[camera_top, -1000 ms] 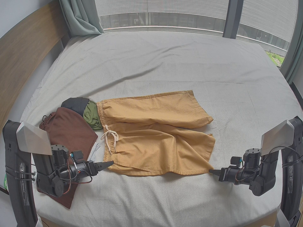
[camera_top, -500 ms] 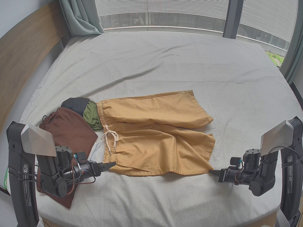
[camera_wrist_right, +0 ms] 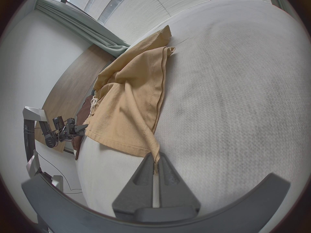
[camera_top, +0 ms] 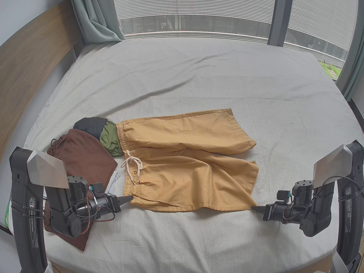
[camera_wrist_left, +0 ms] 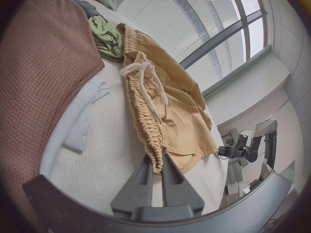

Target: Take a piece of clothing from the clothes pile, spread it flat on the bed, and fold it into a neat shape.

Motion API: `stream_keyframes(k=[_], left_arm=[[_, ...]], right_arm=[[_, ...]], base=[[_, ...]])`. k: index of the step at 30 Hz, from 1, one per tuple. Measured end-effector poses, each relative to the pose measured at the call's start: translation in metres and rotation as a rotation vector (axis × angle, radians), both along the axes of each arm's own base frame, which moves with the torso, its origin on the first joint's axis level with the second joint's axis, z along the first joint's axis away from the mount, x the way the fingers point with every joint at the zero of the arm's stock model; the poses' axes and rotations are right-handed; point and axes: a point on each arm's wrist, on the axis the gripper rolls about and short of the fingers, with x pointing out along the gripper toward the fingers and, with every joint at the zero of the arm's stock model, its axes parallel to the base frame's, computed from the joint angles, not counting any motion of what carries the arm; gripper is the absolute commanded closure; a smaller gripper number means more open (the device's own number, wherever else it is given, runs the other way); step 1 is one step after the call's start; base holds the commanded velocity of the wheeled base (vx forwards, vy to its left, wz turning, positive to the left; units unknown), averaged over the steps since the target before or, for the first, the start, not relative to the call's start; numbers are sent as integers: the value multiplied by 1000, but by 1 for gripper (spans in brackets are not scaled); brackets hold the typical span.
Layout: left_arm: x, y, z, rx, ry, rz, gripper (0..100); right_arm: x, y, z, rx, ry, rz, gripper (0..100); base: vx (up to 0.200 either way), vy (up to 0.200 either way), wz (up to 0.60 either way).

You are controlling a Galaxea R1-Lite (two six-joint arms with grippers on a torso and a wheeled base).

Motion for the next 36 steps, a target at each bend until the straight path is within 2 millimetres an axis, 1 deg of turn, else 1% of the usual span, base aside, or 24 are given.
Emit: stream_keyframes(k=[6, 13, 21, 27, 36], left_arm=[[-11, 2, 3, 2, 29, 7, 100], [-25, 7, 7, 4, 65, 18, 100], [-37, 14, 6, 30, 85, 18, 100], [-43, 16, 2, 55, 93, 4, 100], [-49, 17, -1, 57, 119, -4, 100]], right_arm=[[-7, -1, 2, -5, 19, 4, 100], [-22, -4, 10, -15, 24, 47, 100], [-34, -10, 21, -25, 27, 47, 100], [-44, -13, 23, -56, 28, 64, 100], [-46, -14, 22, -64, 34, 65, 100]], base=[[0, 0, 0], [0, 0, 0], [0, 0, 0], [0, 0, 0], [0, 0, 0]])
